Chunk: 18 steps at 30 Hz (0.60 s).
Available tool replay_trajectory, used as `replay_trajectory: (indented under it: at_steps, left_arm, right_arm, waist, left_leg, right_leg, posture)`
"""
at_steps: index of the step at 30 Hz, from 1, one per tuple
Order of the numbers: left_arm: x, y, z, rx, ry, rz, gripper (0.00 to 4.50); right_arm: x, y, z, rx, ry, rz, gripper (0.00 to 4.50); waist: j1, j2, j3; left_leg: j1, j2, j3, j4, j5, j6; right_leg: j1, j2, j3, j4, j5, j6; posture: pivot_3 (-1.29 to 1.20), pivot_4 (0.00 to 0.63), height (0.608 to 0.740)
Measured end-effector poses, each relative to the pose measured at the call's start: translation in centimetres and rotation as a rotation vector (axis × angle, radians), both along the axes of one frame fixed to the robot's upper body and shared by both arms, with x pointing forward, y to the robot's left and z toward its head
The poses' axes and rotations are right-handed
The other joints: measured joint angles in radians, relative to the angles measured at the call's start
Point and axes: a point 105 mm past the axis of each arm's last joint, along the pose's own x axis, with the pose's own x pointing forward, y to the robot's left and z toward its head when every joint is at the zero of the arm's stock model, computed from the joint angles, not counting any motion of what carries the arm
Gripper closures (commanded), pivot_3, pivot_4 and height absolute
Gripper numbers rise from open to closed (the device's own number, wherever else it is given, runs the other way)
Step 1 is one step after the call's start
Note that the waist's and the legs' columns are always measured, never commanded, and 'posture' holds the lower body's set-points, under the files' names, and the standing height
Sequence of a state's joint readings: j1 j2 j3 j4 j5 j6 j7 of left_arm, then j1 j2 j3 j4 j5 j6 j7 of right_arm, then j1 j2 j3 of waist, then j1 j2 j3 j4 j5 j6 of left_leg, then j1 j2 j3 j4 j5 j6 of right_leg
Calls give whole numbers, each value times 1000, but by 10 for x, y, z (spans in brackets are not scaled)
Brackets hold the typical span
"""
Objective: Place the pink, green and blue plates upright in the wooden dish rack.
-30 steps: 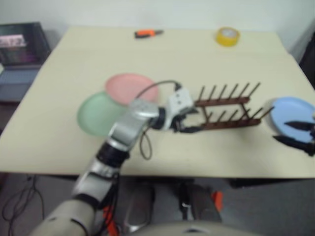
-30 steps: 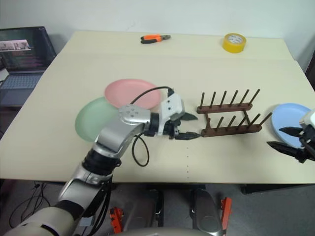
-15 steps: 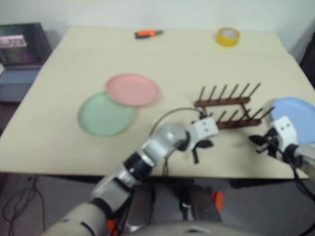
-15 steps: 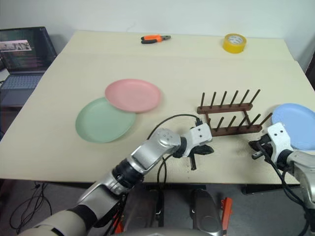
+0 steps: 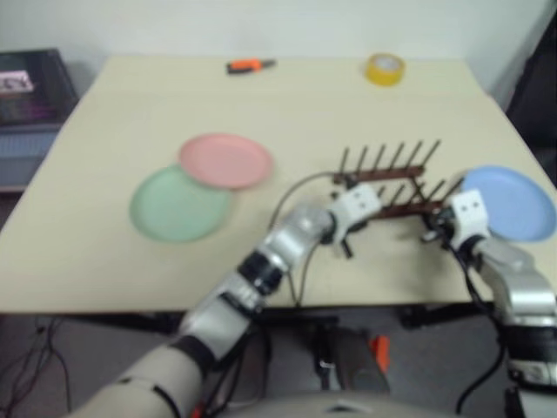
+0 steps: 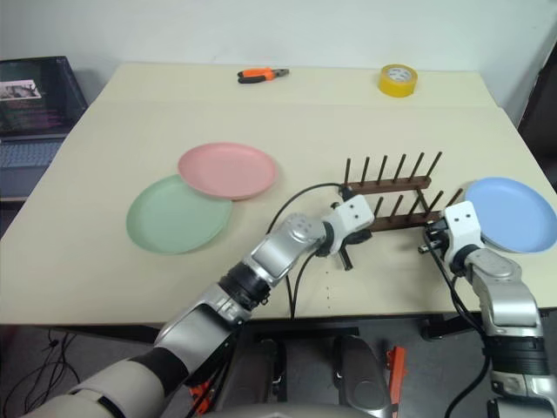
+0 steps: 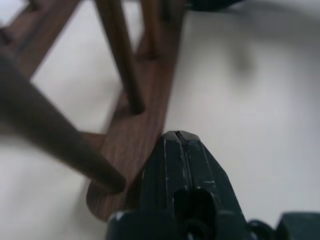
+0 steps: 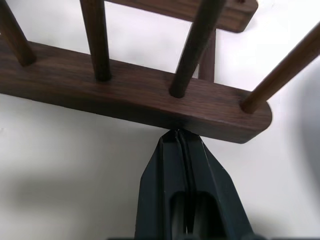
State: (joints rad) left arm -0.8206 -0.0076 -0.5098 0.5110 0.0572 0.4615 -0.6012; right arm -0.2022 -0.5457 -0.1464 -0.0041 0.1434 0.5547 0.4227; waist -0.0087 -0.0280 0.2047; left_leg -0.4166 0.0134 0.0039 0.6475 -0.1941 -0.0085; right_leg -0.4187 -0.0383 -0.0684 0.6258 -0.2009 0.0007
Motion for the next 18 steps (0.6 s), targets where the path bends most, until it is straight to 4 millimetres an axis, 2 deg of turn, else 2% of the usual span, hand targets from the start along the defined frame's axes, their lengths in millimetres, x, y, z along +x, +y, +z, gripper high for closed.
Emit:
replay_trajectory:
  at_steps: [5, 7, 9, 13, 18]
  left_arm:
    - [18, 4, 4, -18, -38, 58, 4500]
    - [23, 3, 6, -27, -54, 74, 4500]
    - [29, 4, 9, -30, -69, 90, 4500]
    - [38, 3, 13, -36, -100, 117, 4500]
    - [45, 4, 15, -41, -105, 134, 4500]
  right_arm:
    - [17, 14, 4, 37, -70, -16, 4456]
    - [24, 16, 9, 31, -102, -16, 4456]
    - [32, 17, 16, 16, -137, -15, 4456]
    - [46, 25, 25, 13, -180, 1, 4456]
    - [54, 28, 25, 2, -199, -3, 4456]
  waist:
    - [2, 1, 0]
    - [4, 1, 0]
    - [6, 1, 0]
    - [9, 1, 0]
    - [10, 1, 0]
  left_leg:
    - [-1, 0, 2, -1, 3, 5]
    - [-2, -1, 4, -1, 3, 5]
    - [-4, -3, 5, -2, 1, 8]
    - [-9, -3, 8, -3, -3, 10]
    - [-9, -3, 8, -2, -3, 11]
  right_leg:
    - [-1, 1, 3, 3, 4, 5]
    - [-2, 0, 5, 3, 7, 4]
    - [-3, 0, 7, 3, 11, 10]
    - [-7, 0, 6, 2, 9, 7]
    - [-7, 0, 6, 2, 8, 7]
  posture:
    - [0, 150, 740]
    - [0, 150, 740]
    - [0, 150, 740]
    - [0, 150, 740]
    - [0, 150, 740]
